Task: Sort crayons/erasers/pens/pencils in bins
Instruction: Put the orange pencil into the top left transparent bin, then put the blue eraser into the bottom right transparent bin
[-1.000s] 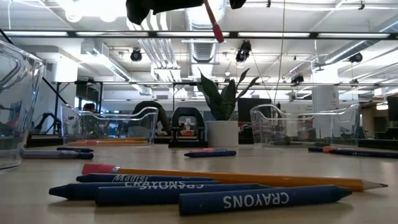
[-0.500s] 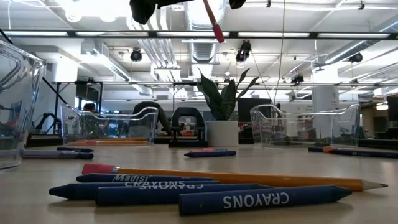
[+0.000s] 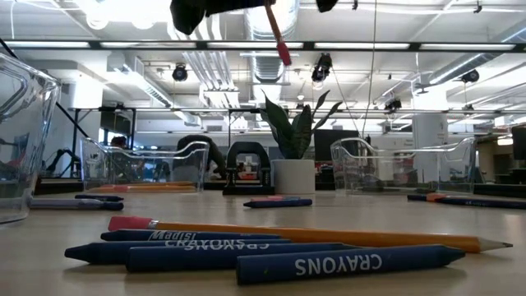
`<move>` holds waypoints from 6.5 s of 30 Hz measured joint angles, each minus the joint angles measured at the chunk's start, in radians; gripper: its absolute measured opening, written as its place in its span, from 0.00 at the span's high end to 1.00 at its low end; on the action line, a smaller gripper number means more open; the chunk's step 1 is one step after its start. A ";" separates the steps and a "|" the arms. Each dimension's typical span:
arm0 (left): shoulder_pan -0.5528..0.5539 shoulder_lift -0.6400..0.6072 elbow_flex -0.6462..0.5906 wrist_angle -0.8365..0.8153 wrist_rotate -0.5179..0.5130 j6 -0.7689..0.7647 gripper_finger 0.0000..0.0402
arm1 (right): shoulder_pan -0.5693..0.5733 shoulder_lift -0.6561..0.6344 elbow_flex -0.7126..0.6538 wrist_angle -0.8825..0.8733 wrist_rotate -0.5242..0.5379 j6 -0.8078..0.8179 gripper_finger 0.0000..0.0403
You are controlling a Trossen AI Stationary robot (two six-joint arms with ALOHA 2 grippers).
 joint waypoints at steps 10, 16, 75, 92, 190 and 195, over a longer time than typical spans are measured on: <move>0.062 -0.026 0.002 -0.142 -0.005 -0.001 0.97 | 0.000 -0.209 0.000 -0.403 0.011 0.247 0.53; 0.193 -0.098 0.002 -0.366 -0.010 -0.001 0.97 | -0.001 -0.229 0.000 -0.565 0.012 0.357 0.54; 1.093 0.022 -0.005 -1.160 0.292 0.190 0.97 | -0.002 -0.092 -0.094 -0.901 0.110 0.681 0.59; 1.092 0.019 -0.005 -1.155 0.291 0.181 0.80 | -0.002 -0.092 -0.116 -0.899 0.111 0.695 0.60; 0.065 -0.214 0.086 -1.116 0.494 -0.515 0.76 | -0.212 0.482 0.076 -0.399 0.099 1.063 0.60; 0.065 -0.214 0.077 -1.137 0.494 -0.512 0.76 | -0.196 0.483 0.076 -0.397 0.124 1.130 0.60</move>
